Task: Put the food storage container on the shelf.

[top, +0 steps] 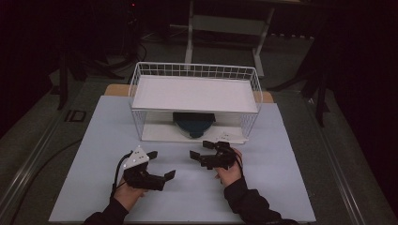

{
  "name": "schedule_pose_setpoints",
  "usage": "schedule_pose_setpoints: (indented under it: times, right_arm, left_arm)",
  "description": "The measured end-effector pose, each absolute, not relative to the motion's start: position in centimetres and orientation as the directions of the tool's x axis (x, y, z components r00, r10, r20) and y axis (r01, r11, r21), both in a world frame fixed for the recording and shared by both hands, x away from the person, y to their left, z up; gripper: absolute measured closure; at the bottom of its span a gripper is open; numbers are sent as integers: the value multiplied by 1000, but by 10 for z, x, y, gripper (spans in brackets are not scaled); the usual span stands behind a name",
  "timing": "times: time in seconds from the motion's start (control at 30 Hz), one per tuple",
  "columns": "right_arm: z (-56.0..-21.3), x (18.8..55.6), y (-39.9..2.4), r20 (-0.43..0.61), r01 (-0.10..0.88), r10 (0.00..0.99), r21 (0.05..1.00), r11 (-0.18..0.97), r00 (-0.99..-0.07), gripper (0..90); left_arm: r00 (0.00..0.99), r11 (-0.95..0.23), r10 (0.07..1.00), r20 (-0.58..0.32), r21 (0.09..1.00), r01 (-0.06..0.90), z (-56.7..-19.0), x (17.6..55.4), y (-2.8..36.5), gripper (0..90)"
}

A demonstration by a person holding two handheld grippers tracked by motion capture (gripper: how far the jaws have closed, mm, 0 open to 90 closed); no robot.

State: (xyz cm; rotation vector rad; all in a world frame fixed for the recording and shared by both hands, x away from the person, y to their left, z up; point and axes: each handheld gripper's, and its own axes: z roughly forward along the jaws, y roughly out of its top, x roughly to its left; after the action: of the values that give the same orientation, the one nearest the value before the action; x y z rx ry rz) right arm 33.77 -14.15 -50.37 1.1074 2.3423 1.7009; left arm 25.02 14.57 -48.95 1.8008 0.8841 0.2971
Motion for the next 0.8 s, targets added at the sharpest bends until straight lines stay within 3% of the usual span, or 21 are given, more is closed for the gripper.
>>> schedule_pose_setpoints:
  times: [0.8]
  right_arm:
    - [-502,296,-206,301,480,597,862,164,-744,165]
  left_arm:
    - [713,-173,674,-191,899,403,-482,235,165,12]
